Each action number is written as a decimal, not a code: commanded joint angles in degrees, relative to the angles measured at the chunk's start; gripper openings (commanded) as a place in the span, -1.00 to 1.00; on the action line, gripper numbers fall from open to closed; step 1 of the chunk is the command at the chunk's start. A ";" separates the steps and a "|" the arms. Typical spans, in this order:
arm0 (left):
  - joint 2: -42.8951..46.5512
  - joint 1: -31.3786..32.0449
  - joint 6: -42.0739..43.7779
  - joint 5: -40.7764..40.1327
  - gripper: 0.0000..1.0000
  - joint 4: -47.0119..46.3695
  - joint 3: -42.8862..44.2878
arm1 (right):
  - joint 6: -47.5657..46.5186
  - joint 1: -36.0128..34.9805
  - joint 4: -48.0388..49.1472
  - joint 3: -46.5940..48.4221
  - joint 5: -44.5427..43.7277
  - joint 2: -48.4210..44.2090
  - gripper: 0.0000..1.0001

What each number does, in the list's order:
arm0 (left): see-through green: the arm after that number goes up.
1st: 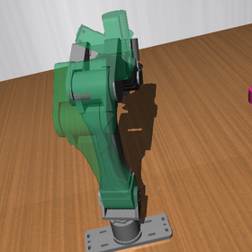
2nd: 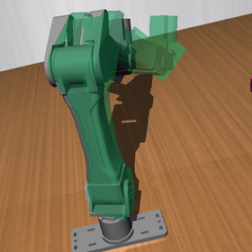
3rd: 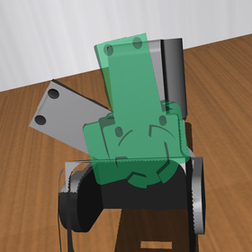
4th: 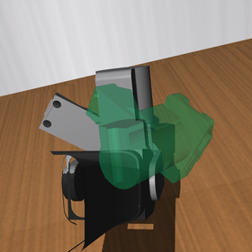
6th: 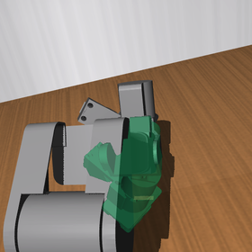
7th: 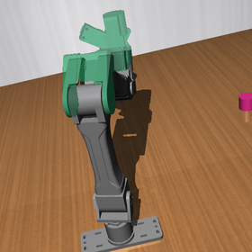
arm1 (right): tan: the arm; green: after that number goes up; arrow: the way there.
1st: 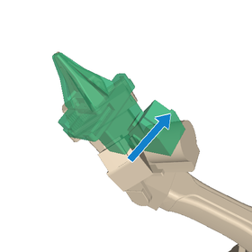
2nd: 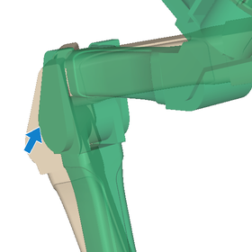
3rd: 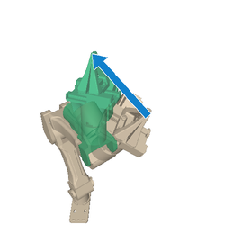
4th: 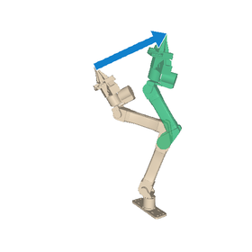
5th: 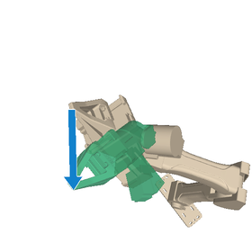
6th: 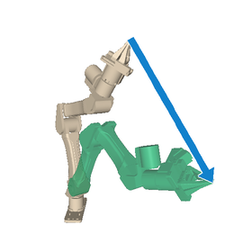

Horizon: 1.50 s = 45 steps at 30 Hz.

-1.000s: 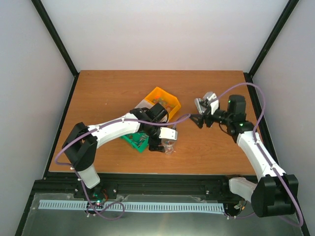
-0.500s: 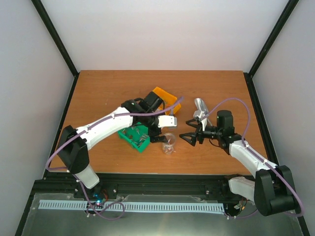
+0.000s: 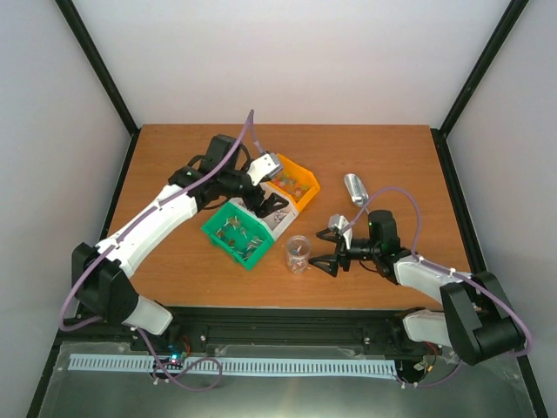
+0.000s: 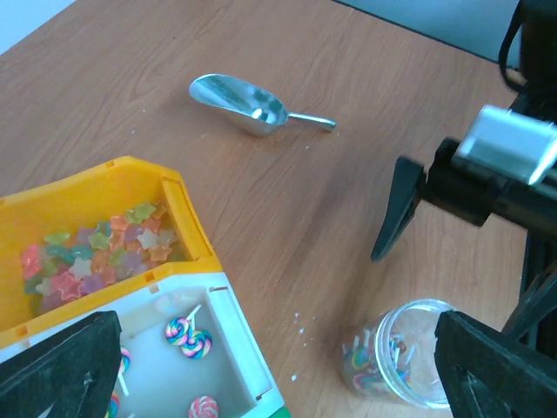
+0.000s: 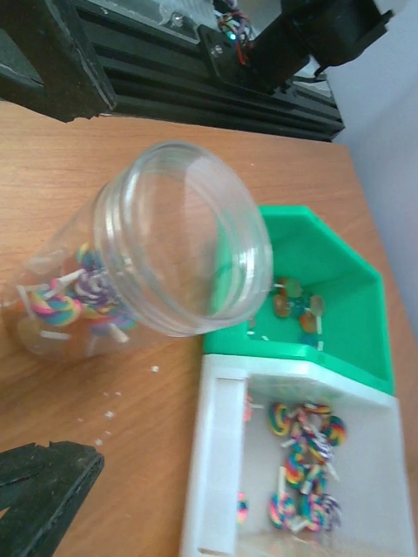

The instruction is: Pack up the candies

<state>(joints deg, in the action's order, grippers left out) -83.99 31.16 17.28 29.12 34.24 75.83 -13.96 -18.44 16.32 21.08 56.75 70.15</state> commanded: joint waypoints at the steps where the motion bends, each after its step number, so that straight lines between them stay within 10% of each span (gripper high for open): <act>1: -2.33 -0.16 -2.74 1.71 1.00 2.77 5.27 | -1.27 -1.34 9.10 -2.82 -1.12 3.44 1.00; 23: 3.79 5.93 21.28 6.61 0.77 5.21 -12.30 | -3.35 -13.80 37.65 -6.88 -14.60 18.42 0.69; 45: -1.41 14.13 15.66 -1.61 0.67 -8.57 -16.32 | -0.37 -16.54 48.86 -6.96 -15.72 26.58 0.23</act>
<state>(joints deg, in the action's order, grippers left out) -85.17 44.71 34.94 27.42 29.39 59.72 -14.15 -34.09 61.32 14.57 41.69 96.09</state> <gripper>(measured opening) 0.826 0.669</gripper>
